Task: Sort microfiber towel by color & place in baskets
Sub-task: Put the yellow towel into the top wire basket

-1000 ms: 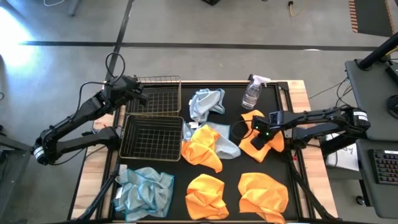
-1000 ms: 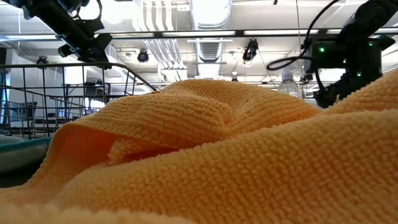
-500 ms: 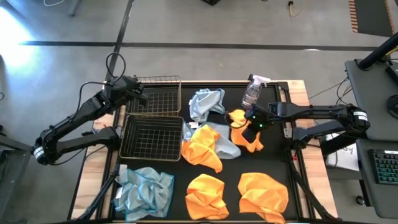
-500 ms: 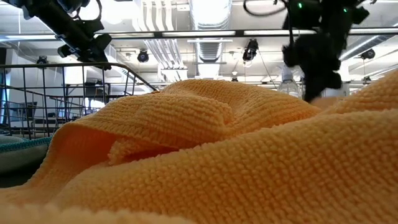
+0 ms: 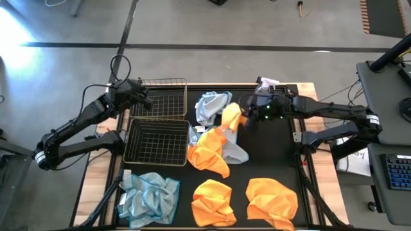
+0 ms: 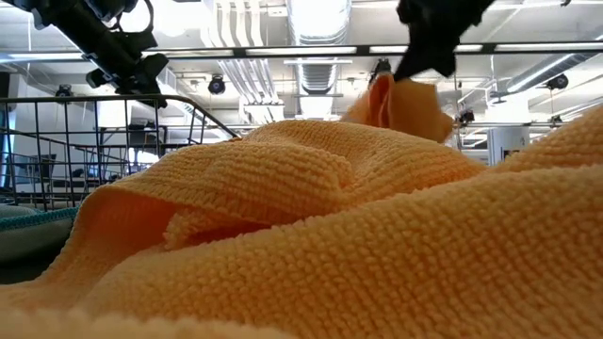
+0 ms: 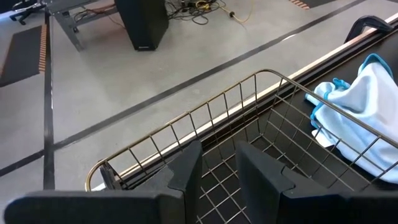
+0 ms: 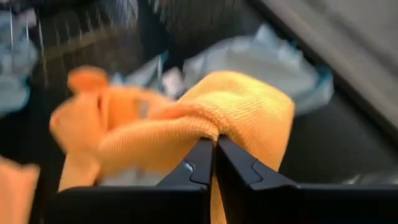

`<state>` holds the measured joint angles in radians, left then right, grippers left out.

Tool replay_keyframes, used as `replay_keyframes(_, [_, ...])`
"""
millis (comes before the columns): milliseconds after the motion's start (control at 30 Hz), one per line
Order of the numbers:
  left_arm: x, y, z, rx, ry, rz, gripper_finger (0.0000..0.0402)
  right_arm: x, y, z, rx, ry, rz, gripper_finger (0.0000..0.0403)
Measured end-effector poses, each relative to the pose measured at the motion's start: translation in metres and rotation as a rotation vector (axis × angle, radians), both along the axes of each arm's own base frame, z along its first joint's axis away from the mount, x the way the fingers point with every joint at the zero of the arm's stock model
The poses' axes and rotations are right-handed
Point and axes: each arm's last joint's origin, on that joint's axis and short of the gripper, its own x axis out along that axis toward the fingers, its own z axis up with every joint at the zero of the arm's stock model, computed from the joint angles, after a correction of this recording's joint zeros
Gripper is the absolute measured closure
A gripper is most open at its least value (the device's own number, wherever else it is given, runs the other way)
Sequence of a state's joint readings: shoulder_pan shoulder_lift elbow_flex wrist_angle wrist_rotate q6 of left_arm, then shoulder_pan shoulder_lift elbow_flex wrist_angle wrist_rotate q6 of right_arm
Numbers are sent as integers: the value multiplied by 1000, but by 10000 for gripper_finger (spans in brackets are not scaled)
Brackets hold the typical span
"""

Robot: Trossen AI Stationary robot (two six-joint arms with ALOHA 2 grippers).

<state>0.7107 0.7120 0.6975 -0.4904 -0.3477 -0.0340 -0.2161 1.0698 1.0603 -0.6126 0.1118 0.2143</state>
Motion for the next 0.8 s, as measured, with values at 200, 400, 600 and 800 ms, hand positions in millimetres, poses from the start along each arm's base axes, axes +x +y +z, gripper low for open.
replay_keyframes(200, [0, 0, 0, 2, 4, -2, 318, 12, -5, 23, -184, -193, -1, 394])
replay_keyframes(400, [0, 0, 0, 11, 20, -12, 318, 32, -9, 23, -253, -280, 23, 394])
replay_keyframes(600, [-1, -1, 1, 22, 29, -24, 318, 63, -16, 10, -305, -277, 52, 394])
replay_keyframes(800, [-4, -4, 4, 32, 6, -46, 318, 98, -24, 15, -387, -279, 91, 394])
